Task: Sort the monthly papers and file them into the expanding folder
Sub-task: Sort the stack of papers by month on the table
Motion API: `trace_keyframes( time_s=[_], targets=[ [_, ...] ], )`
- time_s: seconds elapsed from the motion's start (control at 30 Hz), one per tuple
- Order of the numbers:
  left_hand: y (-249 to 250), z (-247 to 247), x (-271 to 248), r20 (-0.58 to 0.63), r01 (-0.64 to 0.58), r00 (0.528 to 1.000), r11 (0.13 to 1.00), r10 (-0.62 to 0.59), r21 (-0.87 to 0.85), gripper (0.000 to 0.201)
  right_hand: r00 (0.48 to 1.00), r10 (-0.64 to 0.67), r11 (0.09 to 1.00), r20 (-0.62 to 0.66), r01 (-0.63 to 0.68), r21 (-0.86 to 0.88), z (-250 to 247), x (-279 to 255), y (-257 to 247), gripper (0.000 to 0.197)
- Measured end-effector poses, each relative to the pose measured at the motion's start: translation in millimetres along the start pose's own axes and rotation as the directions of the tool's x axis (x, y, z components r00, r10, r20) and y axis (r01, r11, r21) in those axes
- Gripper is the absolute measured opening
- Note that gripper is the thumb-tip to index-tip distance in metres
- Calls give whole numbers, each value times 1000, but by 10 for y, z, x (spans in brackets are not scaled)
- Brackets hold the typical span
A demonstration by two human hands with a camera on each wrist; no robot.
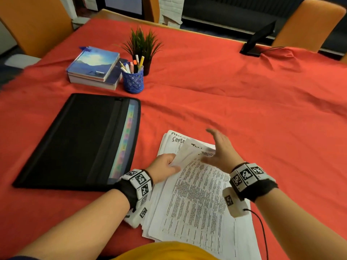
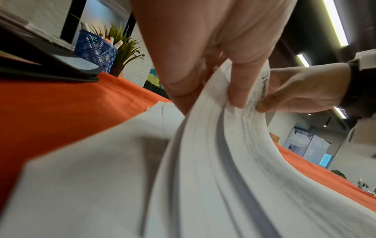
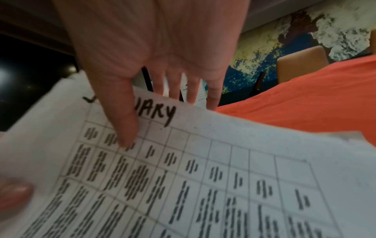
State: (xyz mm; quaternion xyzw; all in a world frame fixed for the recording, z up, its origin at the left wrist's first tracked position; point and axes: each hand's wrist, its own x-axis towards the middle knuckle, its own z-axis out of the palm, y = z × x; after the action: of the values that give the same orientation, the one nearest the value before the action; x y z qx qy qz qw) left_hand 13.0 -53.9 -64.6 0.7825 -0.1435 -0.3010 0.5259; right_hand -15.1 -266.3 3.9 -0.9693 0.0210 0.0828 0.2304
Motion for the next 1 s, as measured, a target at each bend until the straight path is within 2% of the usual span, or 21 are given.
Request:
trace_keyframes(
  time_s=[0.03, 0.1, 0.2, 0.23, 0.27, 0.33, 0.37, 0.4, 0.43, 0.53, 0.63, 0.67, 0.7, 0.8, 0.83, 0.93, 1.0],
  targets=[
    [11, -7, -4, 26, -13, 1000, 1000, 12, 23, 28, 998, -3, 999, 59, 6, -48, -19, 1, 23, 75],
    [77, -59, -5, 110, -40, 993, 996, 31, 84, 27, 992, -29, 992, 123, 45, -122, -22, -29, 46, 45],
    [218, -273, -6, 354, -69, 935, 985, 8, 160, 39, 988, -116, 990, 106, 123, -67, 25, -143, 50, 10],
    [228, -352, 20, 375, -51, 927, 991, 2, 120, 44, 983, -158, 985, 92, 164, -57, 41, -182, 52, 5],
    [235, -413, 52, 313, -11, 950, 997, -13, 72, 45, 977, -199, 978, 74, 203, -47, 60, -214, 67, 4],
    [199, -475, 142, 37, 58, 998, 997, -60, 54, 39, 971, -238, 970, 38, 239, -32, 106, -271, 89, 8],
    [164, -472, 192, -83, 75, 994, 992, -67, 103, 33, 970, -244, 969, 15, 244, -32, 132, -302, 89, 12],
    [121, -456, 243, -124, 101, 989, 978, -79, 181, 24, 966, -260, 965, -10, 259, -35, 159, -329, 83, 15],
    [108, -425, 276, -123, 117, 989, 958, -87, 261, 16, 960, -279, 960, -34, 278, -39, 185, -351, 77, 18],
    [68, -327, 332, -146, 168, 981, 926, -125, 337, 29, 954, -289, 957, -76, 287, -45, 246, -380, 76, 22],
    [67, -256, 344, -185, 129, 981, 926, -65, 355, 2, 959, -267, 964, -91, 265, -31, 275, -381, 91, 22],
    [66, -232, 344, -177, 110, 983, 926, -47, 360, 6, 961, -261, 965, -92, 260, -21, 285, -385, 101, 23],
    [68, -214, 341, -163, 84, 986, 933, -27, 349, 5, 960, -261, 965, -98, 261, -11, 296, -389, 114, 24],
    [107, -222, 263, -81, -15, 996, 985, 30, 174, 22, 948, -274, 962, -159, 273, -31, 322, -400, 142, 24],
    [119, -231, 225, -39, -35, 998, 993, 40, 113, 21, 943, -280, 960, -178, 276, -49, 324, -394, 159, 25],
    [112, -267, 135, 47, -32, 998, 998, 30, 47, 3, 933, -308, 951, -188, 299, -78, 323, -340, 204, 30],
    [135, -280, 86, 67, -20, 998, 1000, 19, 4, 5, 926, -330, 944, -185, 320, -79, 325, -315, 195, 33]
  ],
)
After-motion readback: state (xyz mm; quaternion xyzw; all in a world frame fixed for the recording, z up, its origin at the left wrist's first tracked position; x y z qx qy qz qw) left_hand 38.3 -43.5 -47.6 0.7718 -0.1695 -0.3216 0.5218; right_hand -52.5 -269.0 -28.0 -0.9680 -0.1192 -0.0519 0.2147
